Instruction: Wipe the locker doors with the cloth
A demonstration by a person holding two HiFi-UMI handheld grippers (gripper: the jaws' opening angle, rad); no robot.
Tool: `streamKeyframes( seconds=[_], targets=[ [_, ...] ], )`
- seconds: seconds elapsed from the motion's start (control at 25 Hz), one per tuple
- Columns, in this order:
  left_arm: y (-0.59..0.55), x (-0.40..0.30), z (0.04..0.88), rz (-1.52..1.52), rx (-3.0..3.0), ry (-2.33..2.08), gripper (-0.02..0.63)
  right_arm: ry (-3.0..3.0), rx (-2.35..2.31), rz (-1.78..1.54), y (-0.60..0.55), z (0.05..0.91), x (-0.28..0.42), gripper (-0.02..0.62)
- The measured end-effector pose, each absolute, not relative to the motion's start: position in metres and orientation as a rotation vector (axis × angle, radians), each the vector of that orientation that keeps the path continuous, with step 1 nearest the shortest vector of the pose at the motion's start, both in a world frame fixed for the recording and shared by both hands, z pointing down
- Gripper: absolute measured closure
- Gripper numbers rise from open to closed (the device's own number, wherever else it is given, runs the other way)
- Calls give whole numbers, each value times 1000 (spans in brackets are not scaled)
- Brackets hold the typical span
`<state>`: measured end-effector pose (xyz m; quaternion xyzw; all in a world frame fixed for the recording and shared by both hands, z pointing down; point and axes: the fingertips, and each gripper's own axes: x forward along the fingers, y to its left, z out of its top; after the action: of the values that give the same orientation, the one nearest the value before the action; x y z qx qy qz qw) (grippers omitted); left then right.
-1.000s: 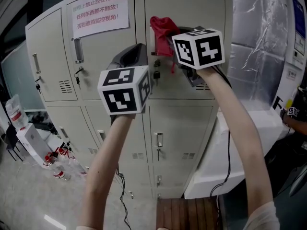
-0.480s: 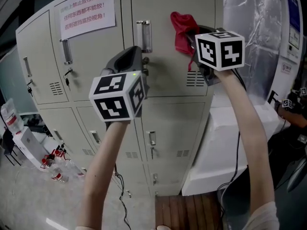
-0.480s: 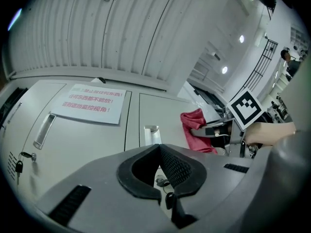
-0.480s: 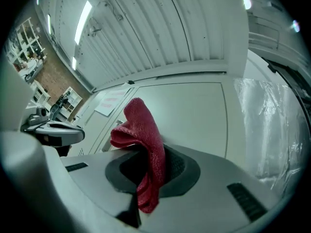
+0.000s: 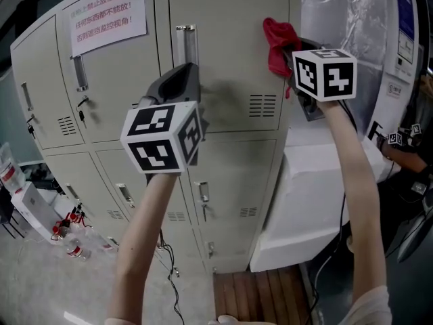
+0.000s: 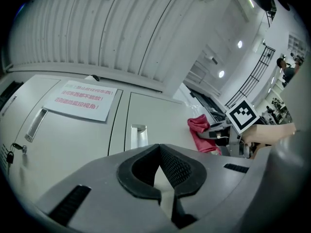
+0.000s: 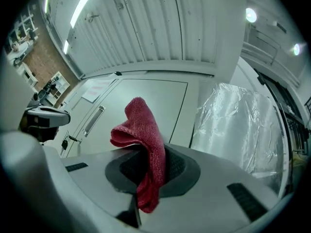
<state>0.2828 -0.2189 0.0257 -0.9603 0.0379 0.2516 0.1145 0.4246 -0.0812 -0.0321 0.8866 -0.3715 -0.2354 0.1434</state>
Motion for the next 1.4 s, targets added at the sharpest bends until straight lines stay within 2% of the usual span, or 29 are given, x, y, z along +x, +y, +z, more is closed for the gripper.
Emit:
streamKeyframes(
  seconds=[0.76,1.16,1.4],
  targets=[
    [-234,268,35,720,-2819,159,591,-963,2599,-647,-53,-31,438,568],
    [-231,250,41,730,-2766,178,591,-1326,2495,-818,-97,-21,332,569],
    [-229,243,48,725,-2765,171,591,-1498,2477,-768,-140,-2,316,568]
  ],
)
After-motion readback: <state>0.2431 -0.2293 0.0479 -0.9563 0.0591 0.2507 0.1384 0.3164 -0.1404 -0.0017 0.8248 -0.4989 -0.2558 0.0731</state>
